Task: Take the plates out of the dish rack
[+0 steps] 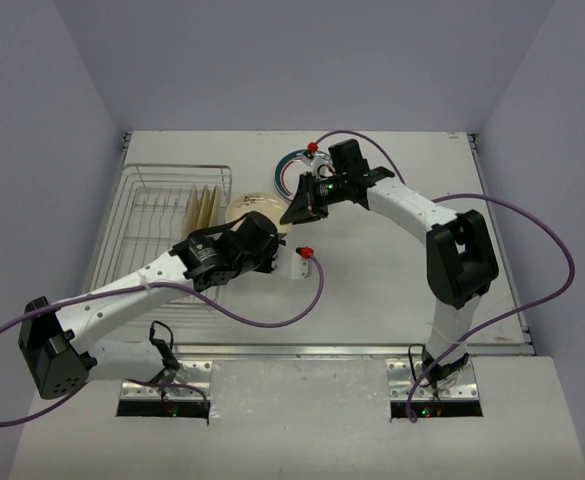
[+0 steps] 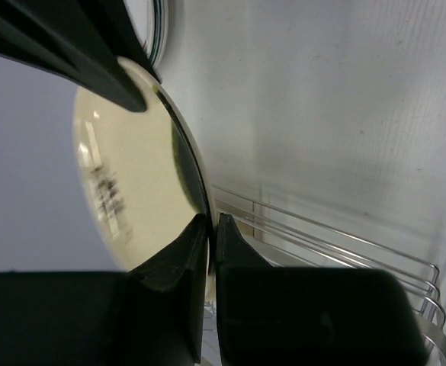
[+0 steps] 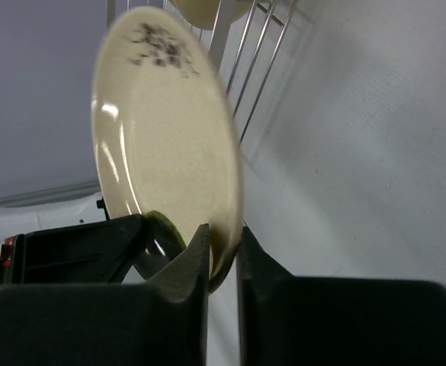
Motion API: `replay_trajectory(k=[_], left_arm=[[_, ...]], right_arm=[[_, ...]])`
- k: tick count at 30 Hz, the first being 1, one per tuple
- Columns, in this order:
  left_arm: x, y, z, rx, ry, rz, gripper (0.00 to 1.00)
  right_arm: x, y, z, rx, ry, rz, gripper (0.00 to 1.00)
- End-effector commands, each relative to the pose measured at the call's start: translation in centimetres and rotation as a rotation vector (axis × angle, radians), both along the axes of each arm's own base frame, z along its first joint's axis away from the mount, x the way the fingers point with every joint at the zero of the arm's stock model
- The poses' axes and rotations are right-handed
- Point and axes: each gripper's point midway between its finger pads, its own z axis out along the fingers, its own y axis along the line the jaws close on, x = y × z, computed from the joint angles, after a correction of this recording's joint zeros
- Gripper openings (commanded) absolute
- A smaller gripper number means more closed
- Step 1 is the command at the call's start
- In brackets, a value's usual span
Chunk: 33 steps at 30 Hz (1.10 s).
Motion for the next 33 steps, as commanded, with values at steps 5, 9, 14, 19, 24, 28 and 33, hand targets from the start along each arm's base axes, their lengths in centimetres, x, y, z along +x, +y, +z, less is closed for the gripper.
replay_trajectory(k=[5,9,14,19,24,28,33], left_arm=[[3.7,-0.3,5.1,-0.227,-0.111,0.184,0.38],[5.6,1.4,8.8,-0.491,-0.063,0.357,0.86],[6.9,3.1,11.9,-0.692,-0.066,0.504,1.00],[8.5,5.8,12.4,-0.792,-0.069,0.654,1.00],[9.6,7.4,11.8,-0.863,-0.015,0.764,1.00],[10.6,9.2,11.4,-0.908,0.014,0.848,1.00],[10.6,9.6,10.8,-0.918,0.032,0.865,1.00]], right_arm=[[3.5,-2.8,2.4,0.034,-0.073,-0.083,0.00],[10.2,-11.7,2.1,0.000,-0.091,-0.322,0.00],[16.5,-21.1,0.6,-0.051,-0.111,-0.550,0.00],[20.0,-26.4,-2.5,-0.149,-0.140,-0.649,0.00],[21.5,-28.2,-5.2,-0.227,-0.144,-0.671,0.00],[21.8,-29.1,-8.0,-0.280,-0.119,-0.685,0.00],[22.0,-30.5,-9.8,-0.294,-0.087,-0.707,0.00]])
